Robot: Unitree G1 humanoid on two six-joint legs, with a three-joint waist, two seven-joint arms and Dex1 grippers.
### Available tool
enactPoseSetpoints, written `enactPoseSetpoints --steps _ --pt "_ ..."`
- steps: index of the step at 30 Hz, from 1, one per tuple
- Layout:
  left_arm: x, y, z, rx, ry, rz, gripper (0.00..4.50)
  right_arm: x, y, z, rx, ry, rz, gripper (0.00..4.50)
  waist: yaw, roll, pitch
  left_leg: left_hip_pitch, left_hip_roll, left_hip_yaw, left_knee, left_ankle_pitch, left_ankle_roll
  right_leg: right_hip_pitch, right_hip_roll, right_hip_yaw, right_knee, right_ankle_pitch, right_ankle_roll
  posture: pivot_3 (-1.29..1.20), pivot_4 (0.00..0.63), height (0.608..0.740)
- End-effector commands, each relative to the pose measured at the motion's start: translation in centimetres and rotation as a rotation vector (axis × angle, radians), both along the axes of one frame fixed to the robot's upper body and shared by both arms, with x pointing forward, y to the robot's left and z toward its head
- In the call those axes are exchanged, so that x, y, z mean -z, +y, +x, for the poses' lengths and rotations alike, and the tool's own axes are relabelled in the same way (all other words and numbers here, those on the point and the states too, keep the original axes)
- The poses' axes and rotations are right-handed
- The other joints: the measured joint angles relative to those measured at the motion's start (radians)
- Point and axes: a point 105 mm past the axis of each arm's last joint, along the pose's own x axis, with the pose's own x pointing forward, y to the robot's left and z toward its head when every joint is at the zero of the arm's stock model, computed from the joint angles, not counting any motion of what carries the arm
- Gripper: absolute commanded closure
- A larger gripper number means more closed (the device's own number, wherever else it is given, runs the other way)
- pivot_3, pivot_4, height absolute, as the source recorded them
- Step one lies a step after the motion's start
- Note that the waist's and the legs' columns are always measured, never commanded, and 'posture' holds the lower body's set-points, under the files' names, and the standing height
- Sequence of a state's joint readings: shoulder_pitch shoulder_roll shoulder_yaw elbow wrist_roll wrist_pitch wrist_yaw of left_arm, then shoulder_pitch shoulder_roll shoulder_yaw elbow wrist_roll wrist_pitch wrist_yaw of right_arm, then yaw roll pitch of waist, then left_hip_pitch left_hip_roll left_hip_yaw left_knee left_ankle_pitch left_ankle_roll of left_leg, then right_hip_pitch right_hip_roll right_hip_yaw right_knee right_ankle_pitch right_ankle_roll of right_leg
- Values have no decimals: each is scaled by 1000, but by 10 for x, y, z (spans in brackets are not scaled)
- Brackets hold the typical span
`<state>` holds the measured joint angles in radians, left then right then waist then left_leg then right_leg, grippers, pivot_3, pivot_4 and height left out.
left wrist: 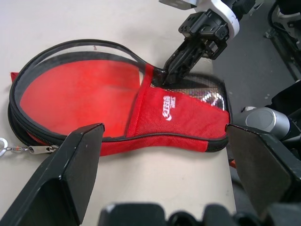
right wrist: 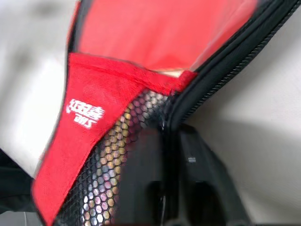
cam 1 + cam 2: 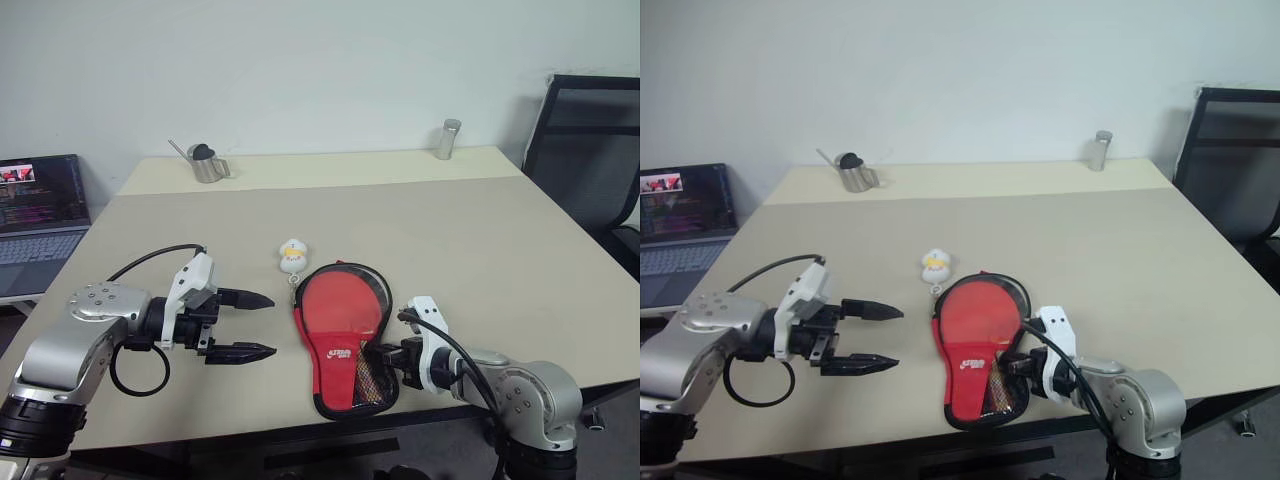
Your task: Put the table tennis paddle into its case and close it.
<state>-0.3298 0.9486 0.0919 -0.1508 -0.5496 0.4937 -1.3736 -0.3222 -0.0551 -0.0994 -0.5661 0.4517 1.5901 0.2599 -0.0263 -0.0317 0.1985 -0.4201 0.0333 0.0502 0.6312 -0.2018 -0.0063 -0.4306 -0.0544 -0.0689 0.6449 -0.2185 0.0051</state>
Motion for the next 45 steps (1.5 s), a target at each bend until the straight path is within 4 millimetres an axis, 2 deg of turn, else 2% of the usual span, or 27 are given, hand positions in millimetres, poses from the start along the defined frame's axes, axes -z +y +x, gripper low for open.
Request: enactPoseSetpoints --steps 1,9,15,20,22,27,32,40,45 --pt "-7 -1 1 6 -41 -2 0 -2 -5 2 28 -17 -7 2704 0 0 0 0 0 0 0 0 0 0 0 0 0 0 0 0 150 740" --pt "-6 -3 -1 6 -41 -9 0 -13 -6 -7 14 -51 36 52 0 -1 -1 0 0 0 0 0 0 0 0 0 0 0 0 0 150 740" --pt "-5 -4 1 1 -42 -16 0 -30 -18 2 4 -139 13 15 0 -1 -1 0 0 0 0 0 0 0 0 0 0 0 0 0 150 740" --pt "-7 -2 7 -32 -58 -32 0 -53 -13 14 -46 -262 52 15 0 -1 -1 1 0 0 0 0 0 0 0 0 0 0 0 0 150 740" --pt "-9 0 12 -67 -73 -48 0 -57 -7 18 -69 -313 32 15 0 -1 -1 1 0 0 0 0 0 0 1 0 0 0 0 0 150 740" --pt "-18 1 31 -166 -146 -111 0 -56 18 20 -146 -366 38 15 0 -1 -1 1 0 0 0 0 0 0 0 0 0 0 0 0 150 740" --pt "-21 1 32 -203 -160 -155 0 -57 39 30 -208 -467 -21 15 -1 -2 -1 1 0 2 0 0 0 0 0 1 0 0 1 0 150 740" --pt "-25 7 45 -292 -245 -152 0 -58 47 40 -237 -534 -53 15 1 -2 -1 1 0 2 0 0 0 0 0 1 1 0 1 0 150 740" --pt "-18 9 76 -419 -282 -91 0 -56 44 46 -214 -543 -72 15 5 -3 -2 2 0 2 1 0 0 1 0 1 2 1 1 0 150 740"
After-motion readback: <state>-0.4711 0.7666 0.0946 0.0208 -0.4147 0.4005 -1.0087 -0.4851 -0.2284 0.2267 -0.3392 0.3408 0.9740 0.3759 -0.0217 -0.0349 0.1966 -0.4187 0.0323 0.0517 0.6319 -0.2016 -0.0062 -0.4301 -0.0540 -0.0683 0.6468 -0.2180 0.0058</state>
